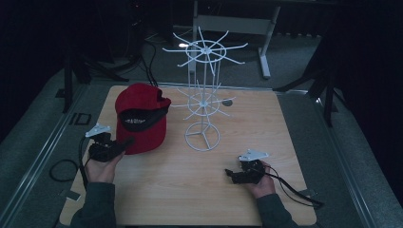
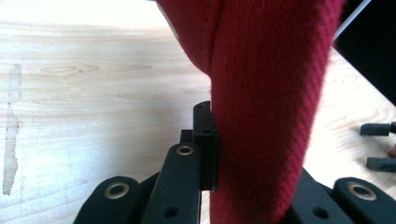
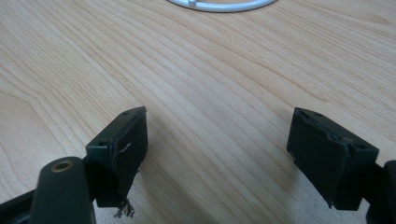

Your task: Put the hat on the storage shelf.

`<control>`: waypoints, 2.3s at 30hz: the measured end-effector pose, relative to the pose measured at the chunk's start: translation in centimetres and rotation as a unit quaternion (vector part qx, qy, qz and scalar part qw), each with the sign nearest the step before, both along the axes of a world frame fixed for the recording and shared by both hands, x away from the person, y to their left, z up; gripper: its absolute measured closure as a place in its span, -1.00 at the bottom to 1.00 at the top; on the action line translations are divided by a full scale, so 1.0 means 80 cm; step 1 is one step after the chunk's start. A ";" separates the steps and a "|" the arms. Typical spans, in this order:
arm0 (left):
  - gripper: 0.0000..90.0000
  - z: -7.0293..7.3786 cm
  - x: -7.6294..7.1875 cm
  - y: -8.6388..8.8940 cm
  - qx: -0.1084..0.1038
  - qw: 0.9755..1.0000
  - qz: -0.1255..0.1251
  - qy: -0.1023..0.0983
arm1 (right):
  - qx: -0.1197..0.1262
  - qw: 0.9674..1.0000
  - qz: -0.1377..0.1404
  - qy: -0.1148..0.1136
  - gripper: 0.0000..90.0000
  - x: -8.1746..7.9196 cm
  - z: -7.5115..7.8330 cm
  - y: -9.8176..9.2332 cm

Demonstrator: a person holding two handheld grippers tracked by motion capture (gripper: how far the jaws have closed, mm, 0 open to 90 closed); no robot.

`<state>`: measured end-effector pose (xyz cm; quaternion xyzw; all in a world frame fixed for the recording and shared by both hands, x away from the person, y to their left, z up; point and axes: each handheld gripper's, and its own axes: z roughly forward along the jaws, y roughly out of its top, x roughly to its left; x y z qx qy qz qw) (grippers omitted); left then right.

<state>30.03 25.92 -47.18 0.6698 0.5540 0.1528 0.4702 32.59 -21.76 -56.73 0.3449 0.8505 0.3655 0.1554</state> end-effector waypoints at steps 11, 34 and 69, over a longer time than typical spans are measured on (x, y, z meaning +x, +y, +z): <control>0.90 0.015 0.001 0.004 -0.003 1.000 0.008 -0.017 | 0.000 1.000 -0.001 0.001 -0.55 0.000 0.000 0.000; 0.90 0.054 0.003 0.006 -0.014 0.998 0.025 -0.061 | 0.001 1.000 -0.001 0.001 -0.55 0.000 0.000 0.000; 0.90 0.097 0.004 0.011 -0.027 0.992 0.043 -0.113 | 0.000 1.000 0.000 0.000 -0.55 0.000 0.000 0.000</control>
